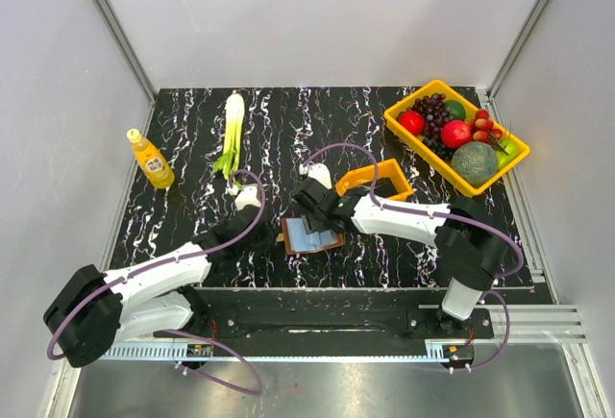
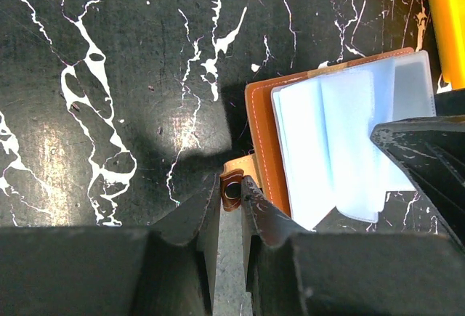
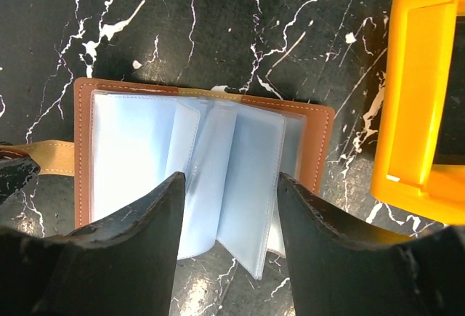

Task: Put the credit cards into the card holder
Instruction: Insert the credit card into the card holder.

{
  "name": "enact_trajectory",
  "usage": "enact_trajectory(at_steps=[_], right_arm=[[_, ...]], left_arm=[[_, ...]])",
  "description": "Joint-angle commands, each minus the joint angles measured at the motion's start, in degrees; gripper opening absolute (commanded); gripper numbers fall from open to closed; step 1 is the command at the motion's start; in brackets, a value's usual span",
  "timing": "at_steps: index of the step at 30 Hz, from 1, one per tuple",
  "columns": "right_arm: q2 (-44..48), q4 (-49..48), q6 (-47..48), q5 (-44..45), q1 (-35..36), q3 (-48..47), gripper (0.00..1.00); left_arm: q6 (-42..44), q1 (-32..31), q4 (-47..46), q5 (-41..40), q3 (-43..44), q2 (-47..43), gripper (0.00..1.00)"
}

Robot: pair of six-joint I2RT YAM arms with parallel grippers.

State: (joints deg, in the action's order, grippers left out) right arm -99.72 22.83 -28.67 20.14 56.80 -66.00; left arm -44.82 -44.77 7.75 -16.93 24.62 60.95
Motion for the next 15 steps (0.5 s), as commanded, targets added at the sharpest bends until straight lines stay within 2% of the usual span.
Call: enact_trajectory(at_steps=[1,10,12,15], right_arm=[[3.74,0.46,1.24,1.57,-0.55,-0.27,0.59],[3.12,0.56,0.45,-0.45,-0.37,-1.86,0.61],[3.48,-2.34,1.24,-2.9,-0.37,-0.63,0.6],[0.33,-1.03,1.07,-6.07,-0.37,-2.73,0.6]], left_arm=[[1.05,0.3,-0.89,-1.0,1.83,0.66,0.0],[1.05,0.56,-0.81,-0.91,1.92,1.02,0.0],[1.05,0.56,-1.24,-1.0,1.66,1.01,0.0],[1.14,0.74,-1.77,-0.56,1.57,1.8,0.0]])
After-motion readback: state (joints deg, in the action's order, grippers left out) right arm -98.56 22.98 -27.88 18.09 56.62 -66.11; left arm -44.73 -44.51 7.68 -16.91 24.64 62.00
